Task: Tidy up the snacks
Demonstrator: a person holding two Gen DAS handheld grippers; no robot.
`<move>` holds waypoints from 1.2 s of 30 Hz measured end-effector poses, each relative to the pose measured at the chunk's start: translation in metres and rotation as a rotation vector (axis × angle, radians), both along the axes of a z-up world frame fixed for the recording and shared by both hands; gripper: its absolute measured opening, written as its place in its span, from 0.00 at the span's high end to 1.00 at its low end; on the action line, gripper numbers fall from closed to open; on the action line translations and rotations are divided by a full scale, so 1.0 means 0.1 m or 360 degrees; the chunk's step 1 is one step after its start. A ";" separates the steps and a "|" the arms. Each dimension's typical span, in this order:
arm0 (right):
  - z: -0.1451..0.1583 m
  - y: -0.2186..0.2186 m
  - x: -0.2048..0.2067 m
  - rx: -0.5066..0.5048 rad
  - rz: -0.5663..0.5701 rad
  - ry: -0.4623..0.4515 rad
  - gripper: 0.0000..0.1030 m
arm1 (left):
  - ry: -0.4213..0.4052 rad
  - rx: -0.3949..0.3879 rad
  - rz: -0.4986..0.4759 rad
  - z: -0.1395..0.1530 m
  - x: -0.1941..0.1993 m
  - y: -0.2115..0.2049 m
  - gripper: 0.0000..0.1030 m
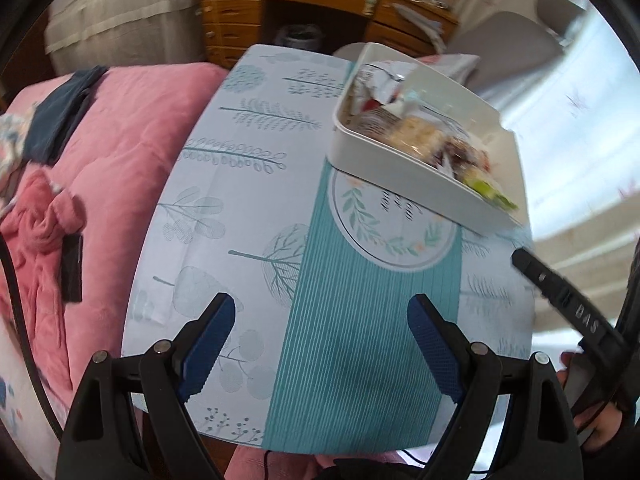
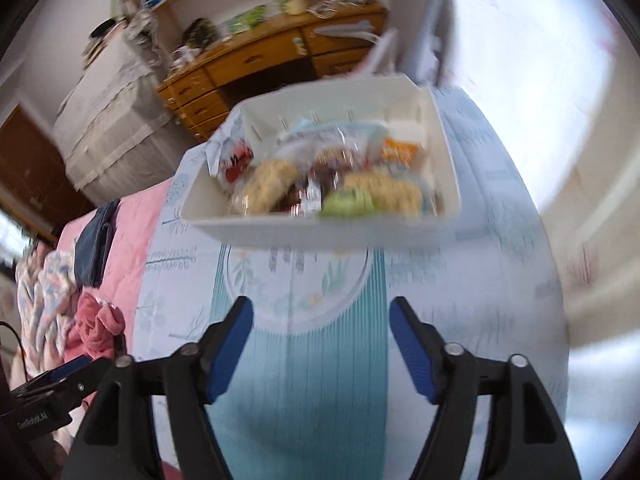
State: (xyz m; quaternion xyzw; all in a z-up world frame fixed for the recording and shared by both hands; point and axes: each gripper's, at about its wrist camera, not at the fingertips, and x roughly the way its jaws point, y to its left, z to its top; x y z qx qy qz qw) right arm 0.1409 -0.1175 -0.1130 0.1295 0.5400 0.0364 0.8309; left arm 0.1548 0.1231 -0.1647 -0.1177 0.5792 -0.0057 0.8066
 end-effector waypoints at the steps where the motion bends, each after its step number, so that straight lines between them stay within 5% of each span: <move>1: 0.00 0.03 -0.12 0.0024 -0.0039 0.0020 0.19 | -0.0002 -0.0009 -0.0025 0.01 -0.03 0.01 0.15; 5: -0.01 0.16 -0.48 0.0064 -0.0097 0.0103 0.17 | 0.0010 -0.0098 -0.0134 0.04 -0.14 0.07 0.15; 12: 0.07 0.47 -0.90 0.0187 -0.0012 0.0191 0.15 | -0.0031 -0.0078 -0.0253 0.27 -0.36 -0.04 0.15; 26: 1.08 0.55 -1.27 0.0001 0.0151 0.0115 0.09 | -0.0234 0.0102 -0.0348 1.10 -0.78 -0.32 0.06; 36: 1.33 0.42 -1.56 -0.0130 0.0036 -0.0003 0.07 | -0.0344 0.0208 -0.0254 1.29 -1.06 -0.41 0.02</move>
